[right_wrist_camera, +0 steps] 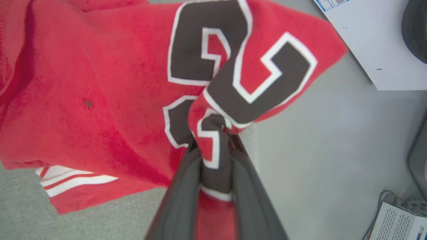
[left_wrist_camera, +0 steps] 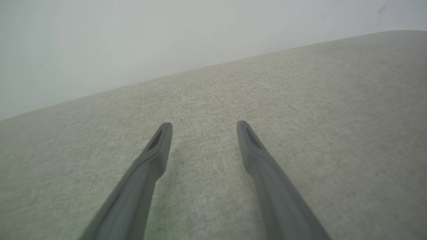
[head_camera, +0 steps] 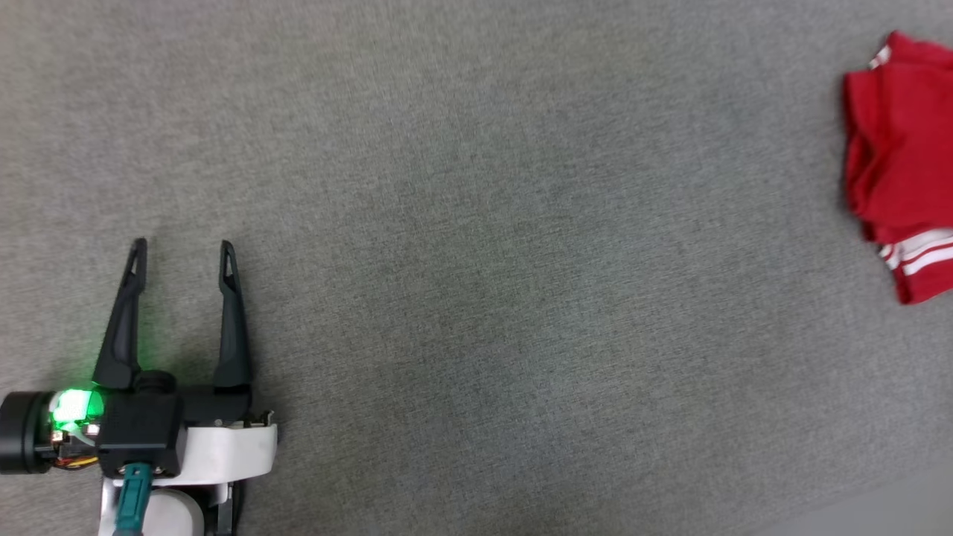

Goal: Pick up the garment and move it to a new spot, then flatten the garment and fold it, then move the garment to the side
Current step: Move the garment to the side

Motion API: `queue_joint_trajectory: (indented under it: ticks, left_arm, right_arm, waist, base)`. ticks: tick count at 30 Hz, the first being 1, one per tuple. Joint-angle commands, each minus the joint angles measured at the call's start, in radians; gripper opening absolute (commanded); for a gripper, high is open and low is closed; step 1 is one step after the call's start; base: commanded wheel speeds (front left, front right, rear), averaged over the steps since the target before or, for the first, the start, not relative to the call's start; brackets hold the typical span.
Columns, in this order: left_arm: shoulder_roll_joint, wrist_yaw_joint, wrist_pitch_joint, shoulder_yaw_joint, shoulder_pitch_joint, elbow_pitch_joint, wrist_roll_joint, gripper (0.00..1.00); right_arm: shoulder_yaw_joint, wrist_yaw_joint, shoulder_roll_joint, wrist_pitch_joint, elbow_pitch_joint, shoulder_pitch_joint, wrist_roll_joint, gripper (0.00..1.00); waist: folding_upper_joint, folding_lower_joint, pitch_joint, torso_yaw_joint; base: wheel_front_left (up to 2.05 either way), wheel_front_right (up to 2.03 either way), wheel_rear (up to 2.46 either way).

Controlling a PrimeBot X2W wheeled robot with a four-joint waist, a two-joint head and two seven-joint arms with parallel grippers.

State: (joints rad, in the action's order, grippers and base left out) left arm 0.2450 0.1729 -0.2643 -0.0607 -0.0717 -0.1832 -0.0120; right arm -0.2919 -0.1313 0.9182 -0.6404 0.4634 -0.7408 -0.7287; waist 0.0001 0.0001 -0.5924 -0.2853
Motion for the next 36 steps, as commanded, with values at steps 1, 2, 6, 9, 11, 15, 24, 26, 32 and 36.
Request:
queue_joint_trajectory:
  ticks: [1,2,6,9,11,15,24,26,32,36]
  left_arm:
    - [0.009,0.006,0.001,0.003,-0.024,0.015,0.0,1.0]
    - [0.011,0.006,0.002,0.004,-0.029,0.014,0.002,1.0]
    - [0.015,0.009,0.003,0.0,-0.044,0.014,0.005,1.0]
    - [0.014,0.012,0.003,-0.005,-0.053,0.012,0.007,1.0]
    - [0.008,0.015,0.002,-0.008,-0.048,0.011,0.011,1.0]
    - [-0.012,0.022,0.002,-0.018,-0.029,0.015,0.018,1.0]
    - [-0.062,0.029,-0.001,-0.023,0.044,0.036,0.034,1.0]
    - [-0.073,0.029,-0.001,-0.021,0.06,0.041,0.036,1.0]
    - [-0.097,0.027,-0.001,-0.015,0.098,0.061,0.039,1.0]
    - [-0.114,0.023,-0.001,-0.019,0.127,0.077,0.033,1.0]
  right_arm:
    - [0.013,0.001,-0.01,0.008,0.02,-0.02,0.017,0.0]
    - [0.023,0.001,-0.011,0.015,0.035,-0.023,0.031,0.0]
    - [0.056,0.001,-0.039,0.045,0.084,-0.035,0.071,0.0]
    - [0.073,0.001,-0.06,0.079,0.111,-0.038,0.104,0.0]
    - [0.083,0.001,-0.077,0.096,0.129,-0.038,0.129,0.92]
    - [0.118,0.001,-0.086,0.138,0.16,-0.04,0.186,1.0]
    - [0.231,0.001,-0.105,0.43,0.115,-0.067,0.435,1.0]
    - [0.261,0.001,-0.137,0.504,0.095,-0.072,0.482,1.0]
    - [0.32,0.001,-0.238,0.692,0.033,-0.041,0.579,1.0]
    - [0.342,0.001,-0.328,0.812,-0.02,0.005,0.633,1.0]
  waist:
    - [-0.0001,-0.0001,-0.031,-0.008]
    - [-0.0001,-0.0001,-0.038,-0.008]
    - [-0.0001,-0.0001,-0.049,-0.006]
    - [-0.0001,-0.0001,-0.04,-0.001]
    - [-0.0001,-0.0001,-0.022,0.004]
    - [-0.0001,-0.0001,0.038,0.027]
    - [-0.0001,-0.0001,0.198,0.093]
    - [-0.0001,-0.0001,0.228,0.108]
    - [-0.0001,-0.0001,0.302,0.153]
    - [-0.0001,-0.0001,0.357,0.192]
  base:
    - [0.0,0.0,0.0]
    - [0.0,0.0,0.0]
    - [0.0,0.0,0.0]
    - [0.0,0.0,0.0]
    - [0.0,0.0,0.0]
    - [0.0,0.0,0.0]
    - [0.0,0.0,0.0]
    - [0.0,0.0,0.0]
    - [0.0,0.0,0.0]
    - [0.0,0.0,0.0]
